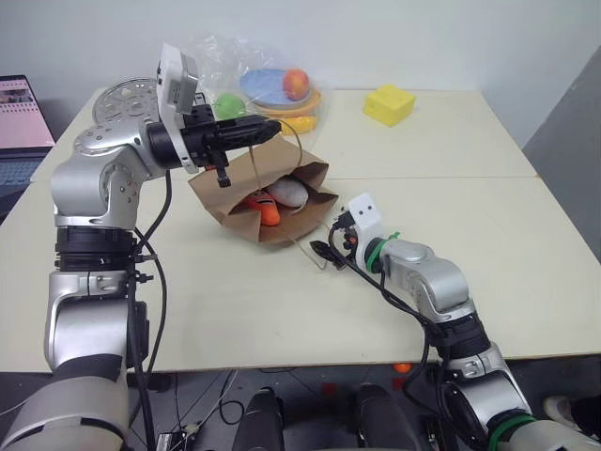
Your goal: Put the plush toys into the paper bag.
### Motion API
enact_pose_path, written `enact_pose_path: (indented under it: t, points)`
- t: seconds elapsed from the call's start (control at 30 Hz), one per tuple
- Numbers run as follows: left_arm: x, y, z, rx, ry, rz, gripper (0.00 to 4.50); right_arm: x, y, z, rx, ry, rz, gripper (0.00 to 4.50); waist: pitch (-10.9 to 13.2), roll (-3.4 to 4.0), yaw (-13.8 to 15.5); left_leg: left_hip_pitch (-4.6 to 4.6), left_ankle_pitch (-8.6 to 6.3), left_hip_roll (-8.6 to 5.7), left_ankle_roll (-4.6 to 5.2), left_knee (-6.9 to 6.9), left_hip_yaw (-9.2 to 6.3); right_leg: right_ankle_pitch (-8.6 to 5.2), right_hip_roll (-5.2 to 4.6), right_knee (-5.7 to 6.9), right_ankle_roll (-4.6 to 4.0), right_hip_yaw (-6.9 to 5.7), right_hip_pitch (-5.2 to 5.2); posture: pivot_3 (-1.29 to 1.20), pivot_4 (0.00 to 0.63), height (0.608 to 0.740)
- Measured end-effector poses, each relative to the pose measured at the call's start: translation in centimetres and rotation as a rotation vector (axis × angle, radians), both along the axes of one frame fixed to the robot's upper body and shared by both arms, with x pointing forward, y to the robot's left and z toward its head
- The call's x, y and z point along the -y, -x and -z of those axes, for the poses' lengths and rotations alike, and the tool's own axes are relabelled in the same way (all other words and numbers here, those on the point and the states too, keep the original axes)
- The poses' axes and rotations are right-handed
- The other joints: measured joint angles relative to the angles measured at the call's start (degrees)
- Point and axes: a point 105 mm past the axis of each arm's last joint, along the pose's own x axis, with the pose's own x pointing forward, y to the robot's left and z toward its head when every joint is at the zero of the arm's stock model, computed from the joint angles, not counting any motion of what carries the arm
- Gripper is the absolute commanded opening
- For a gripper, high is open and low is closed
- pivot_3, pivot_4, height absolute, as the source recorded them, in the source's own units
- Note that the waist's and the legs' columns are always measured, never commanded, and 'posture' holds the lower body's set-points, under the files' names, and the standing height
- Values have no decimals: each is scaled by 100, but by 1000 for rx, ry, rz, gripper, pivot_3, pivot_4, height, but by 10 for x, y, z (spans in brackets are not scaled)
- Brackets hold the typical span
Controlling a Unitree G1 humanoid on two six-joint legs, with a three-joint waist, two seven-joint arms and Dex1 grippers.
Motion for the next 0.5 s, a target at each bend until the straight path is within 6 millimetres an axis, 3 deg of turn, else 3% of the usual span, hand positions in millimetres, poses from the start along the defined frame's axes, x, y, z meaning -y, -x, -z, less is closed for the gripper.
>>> enact_pose_path:
  t: [0.37,0.5]
  points:
    - [-2,1,2,-2,-4,-16,0,2,1,1,3,-3,-16,31,0,0,-6,0,0,0,0,0,0,0,0,0,0,0,0,0,150,740]
    - [-1,1,1,2,-6,-14,0,3,1,1,2,-8,-16,31,0,0,-5,0,0,0,0,0,0,0,0,1,0,0,0,0,150,740]
